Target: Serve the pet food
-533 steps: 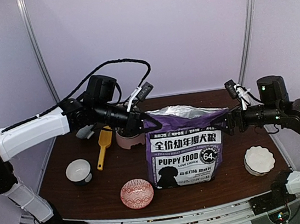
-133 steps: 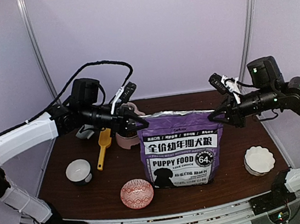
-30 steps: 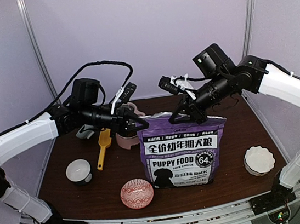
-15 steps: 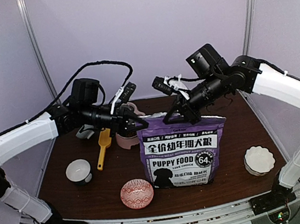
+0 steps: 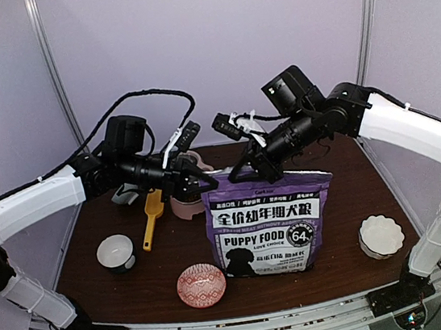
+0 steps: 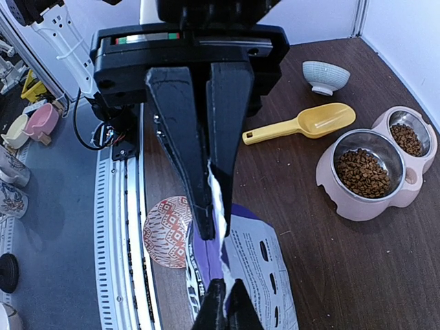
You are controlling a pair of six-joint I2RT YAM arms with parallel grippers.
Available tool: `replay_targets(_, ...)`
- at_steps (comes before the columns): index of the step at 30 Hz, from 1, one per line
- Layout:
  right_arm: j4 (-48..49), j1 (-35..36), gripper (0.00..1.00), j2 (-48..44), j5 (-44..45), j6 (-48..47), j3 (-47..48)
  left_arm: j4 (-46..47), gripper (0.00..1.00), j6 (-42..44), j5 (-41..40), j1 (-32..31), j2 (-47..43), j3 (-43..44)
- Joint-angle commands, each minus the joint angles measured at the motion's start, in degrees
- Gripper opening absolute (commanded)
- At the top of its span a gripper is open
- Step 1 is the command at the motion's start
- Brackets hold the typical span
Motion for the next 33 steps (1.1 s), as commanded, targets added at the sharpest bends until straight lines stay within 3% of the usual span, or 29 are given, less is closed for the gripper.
replay_targets(1, 0.95, 0.34, 0.00, -0.44, 1.15, -0.04, 0.38, 2.42, 0.00, -0.27, 0.88, 0.16, -0.69, 0.67)
replay_targets(2, 0.90, 0.34, 0.02, -0.61, 1.21, 0.09, 0.31, 2.42, 0.00, -0.29, 0.76, 0.22, -0.70, 0.67)
replay_targets(4, 1.55, 0.34, 0.28, -1.05, 1.59, 0.55, -0.23, 2.23, 0.00, -0.25, 0.38, 0.12, -0.81, 0.88)
replay_targets(6, 2.95, 0.34, 0.54, -2.05, 2.14, 1.26, -1.29, 1.82, 0.24, -0.15, -0.78, 0.20, -1.04, 1.10)
replay_targets(8, 4.95, 0.32, 0.72, -3.59, 3.22, 2.32, -2.81, 1.87, 0.50, -0.07, -2.84, 0.25, -1.86, 0.99)
replay_targets(12, 9.61, -0.01, 0.93, -7.78, 9.62, 6.30, -6.01, 2.83, 0.73, -0.61, -7.67, 0.32, -4.63, 0.68)
replay_targets(13, 10.51, -0.27, 0.96, -8.87, 11.72, 7.51, -6.74, 3.24, 0.83, -1.10, -8.84, 0.45, -5.48, 0.60)
replay_targets(16, 12.45, -2.09, 1.00, -11.74, 16.02, 11.51, -8.25, 5.93, 0.93, -4.06, -12.66, 1.07, -8.21, -0.16)
replay_targets(22, 14.26, -8.87, 1.00, -16.73, 23.23, 21.19, -12.13, 7.43, 0.98, -8.50, -26.99, 3.68, -10.69, -0.57)
replay_targets(26, 17.00, -16.33, 1.00, -19.45, 25.35, 26.94, -19.89, 7.03, 0.98, -13.57, -31.91, 12.16, -10.43, -3.66)
replay_targets(33, 24.58, -31.07, 1.00, -22.55, 27.27, 29.82, -35.26, 16.81, 0.98, -20.55, -34.52, 33.12, -9.75, -19.18)
